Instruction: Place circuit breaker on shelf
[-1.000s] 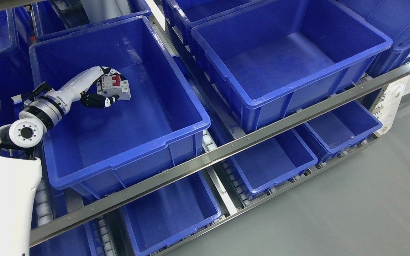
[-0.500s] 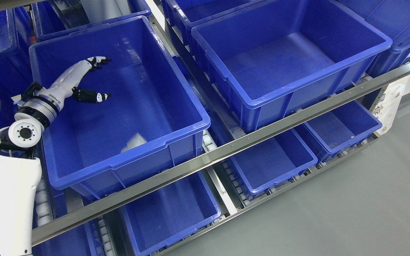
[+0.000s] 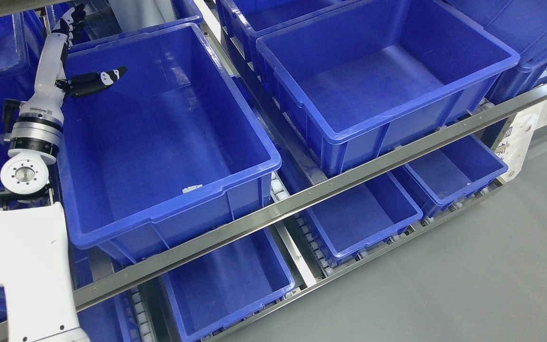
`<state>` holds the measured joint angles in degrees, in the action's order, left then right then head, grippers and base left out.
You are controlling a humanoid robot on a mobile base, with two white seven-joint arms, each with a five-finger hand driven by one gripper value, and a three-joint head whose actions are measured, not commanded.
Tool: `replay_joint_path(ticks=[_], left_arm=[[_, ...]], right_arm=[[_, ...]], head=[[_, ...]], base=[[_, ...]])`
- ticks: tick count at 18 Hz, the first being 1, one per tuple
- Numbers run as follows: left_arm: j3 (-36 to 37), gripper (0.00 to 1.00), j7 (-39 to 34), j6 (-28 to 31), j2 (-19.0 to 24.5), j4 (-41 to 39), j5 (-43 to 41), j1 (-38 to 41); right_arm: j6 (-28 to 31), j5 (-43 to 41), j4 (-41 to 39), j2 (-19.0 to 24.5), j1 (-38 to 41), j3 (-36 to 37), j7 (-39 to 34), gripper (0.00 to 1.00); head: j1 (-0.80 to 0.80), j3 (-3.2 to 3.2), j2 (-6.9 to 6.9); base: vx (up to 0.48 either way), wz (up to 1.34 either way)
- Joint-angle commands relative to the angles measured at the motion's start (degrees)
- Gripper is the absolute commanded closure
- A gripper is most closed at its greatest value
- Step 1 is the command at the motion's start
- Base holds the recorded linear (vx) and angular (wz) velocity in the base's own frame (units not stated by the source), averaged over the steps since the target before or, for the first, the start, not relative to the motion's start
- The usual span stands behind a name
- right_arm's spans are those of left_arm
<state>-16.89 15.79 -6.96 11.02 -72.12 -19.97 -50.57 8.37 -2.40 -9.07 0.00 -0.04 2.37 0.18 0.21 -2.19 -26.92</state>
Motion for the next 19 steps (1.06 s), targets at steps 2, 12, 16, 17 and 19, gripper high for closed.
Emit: replay_joint_path(ticks=[2, 12, 16, 17, 19], left_arm=[[-3.4, 0.0, -3.3, 3.7, -10.0, -17.8, 5.3, 8.3], [1.9, 0.0, -8.5, 2.1, -10.0, -25.9, 5.3, 19.6], [1.9, 0.0, -8.5, 2.1, -10.0, -25.9, 5.3, 19.5], [1.9, 0.0, -8.5, 2.1, -10.0, -25.9, 5.3, 19.5], [1.9, 0.0, -8.5, 1.5, -10.0, -25.9, 5.3, 19.4]], right_arm=[[-5.6, -0.1, 0.0, -1.0, 0.9, 0.0, 0.0, 0.0], [-5.6, 0.0, 0.0, -1.0, 0.9, 0.0, 0.0, 0.0], [-5.6, -0.1, 0.0, -1.0, 0.9, 0.0, 0.0, 0.0], [-5.6, -0.1, 0.0, -1.0, 0.9, 0.0, 0.0, 0.0], [-5.6, -0.1, 0.0, -1.0, 0.9, 0.0, 0.0, 0.0]], head=[[0.0, 0.0, 0.01], [0.0, 0.0, 0.01], [0.0, 0.0, 0.01], [0.0, 0.0, 0.01], [0.0, 0.0, 0.01]], base=[[-0.064, 0.01], [-0.258, -0.02], [-0.164, 0.02], [-0.102, 0.02], [-0.082, 0.01]])
